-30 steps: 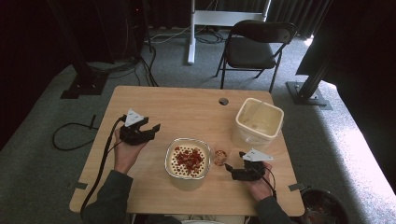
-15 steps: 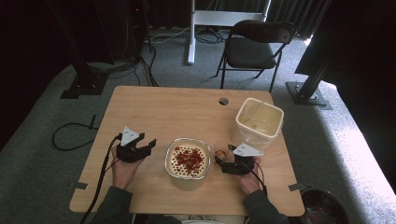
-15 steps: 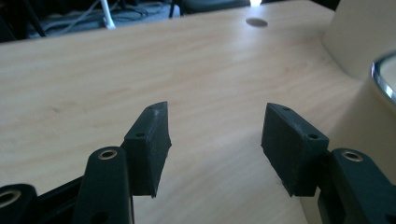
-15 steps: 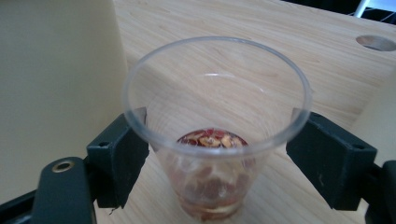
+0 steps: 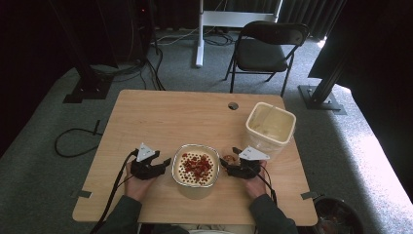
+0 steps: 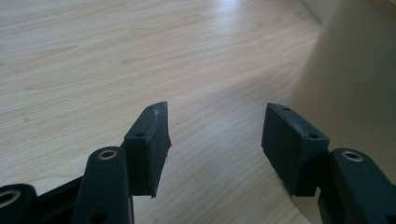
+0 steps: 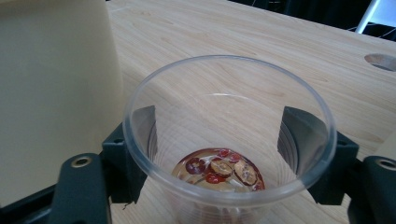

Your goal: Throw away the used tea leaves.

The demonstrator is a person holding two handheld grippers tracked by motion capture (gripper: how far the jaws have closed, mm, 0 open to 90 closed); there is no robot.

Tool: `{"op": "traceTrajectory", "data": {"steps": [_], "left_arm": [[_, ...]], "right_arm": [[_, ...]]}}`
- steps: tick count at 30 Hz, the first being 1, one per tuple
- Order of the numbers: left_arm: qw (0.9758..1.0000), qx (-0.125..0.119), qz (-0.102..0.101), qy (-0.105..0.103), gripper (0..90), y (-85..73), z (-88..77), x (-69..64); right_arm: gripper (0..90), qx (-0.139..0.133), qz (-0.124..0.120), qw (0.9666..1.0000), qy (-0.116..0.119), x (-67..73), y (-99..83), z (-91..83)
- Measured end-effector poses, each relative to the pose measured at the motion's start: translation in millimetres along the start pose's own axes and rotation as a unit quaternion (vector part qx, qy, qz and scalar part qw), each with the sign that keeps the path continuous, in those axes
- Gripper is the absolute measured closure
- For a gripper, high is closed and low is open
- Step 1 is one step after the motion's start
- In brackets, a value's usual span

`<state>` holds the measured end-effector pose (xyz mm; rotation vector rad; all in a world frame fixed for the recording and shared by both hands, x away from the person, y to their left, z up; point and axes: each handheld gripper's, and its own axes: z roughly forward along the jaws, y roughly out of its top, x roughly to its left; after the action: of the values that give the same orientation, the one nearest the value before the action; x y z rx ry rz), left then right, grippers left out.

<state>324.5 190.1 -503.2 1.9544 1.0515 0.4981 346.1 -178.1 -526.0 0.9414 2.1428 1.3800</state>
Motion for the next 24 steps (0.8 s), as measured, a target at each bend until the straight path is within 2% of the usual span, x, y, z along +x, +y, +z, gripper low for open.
{"op": "traceTrajectory", "data": {"steps": [2,5,8,9,10,12,14,17,24], "left_arm": [[1.0,0.0,0.003,-0.002,42.4,-0.6,0.1,-1.6],[0.9998,0.004,0.008,-0.019,42.5,-4.8,-0.6,-6.9],[0.9997,0.007,0.012,-0.022,42.5,-5.8,-0.8,-8.1],[0.9993,0.01,0.019,-0.03,42.5,-7.8,0.4,-11.3],[0.9992,0.013,0.022,-0.033,42.5,-8.4,1.0,-13.0],[0.9991,0.017,0.027,-0.029,45.5,-9.2,3.0,-16.9],[0.999,0.018,0.024,-0.033,45.7,-9.0,2.9,-16.4],[0.9986,0.021,0.014,-0.046,51.1,-9.1,2.8,-15.6],[0.9984,0.021,0.007,-0.051,53.2,-9.4,2.9,-15.2]], "right_arm": [[30.7,0.0,0.0,1.0,0.0,-0.3,0.1,-0.5],[32.8,0.004,-0.012,0.9999,-0.012,1.3,0.6,-3.5],[33.0,0.006,-0.014,0.9998,-0.016,2.1,0.9,-4.6],[33.4,0.009,-0.019,0.9994,-0.027,4.0,1.9,-9.7],[33.4,0.009,-0.019,0.9994,-0.027,4.0,1.9,-9.7],[33.5,0.011,-0.02,0.9991,-0.037,5.3,3.7,-16.6],[33.5,0.015,-0.02,0.9988,-0.042,5.6,4.3,-19.1],[33.7,0.025,-0.016,0.9979,-0.057,3.4,4.3,-29.6],[33.7,0.035,0.003,0.9968,-0.072,-3.0,2.3,-44.3]]}}
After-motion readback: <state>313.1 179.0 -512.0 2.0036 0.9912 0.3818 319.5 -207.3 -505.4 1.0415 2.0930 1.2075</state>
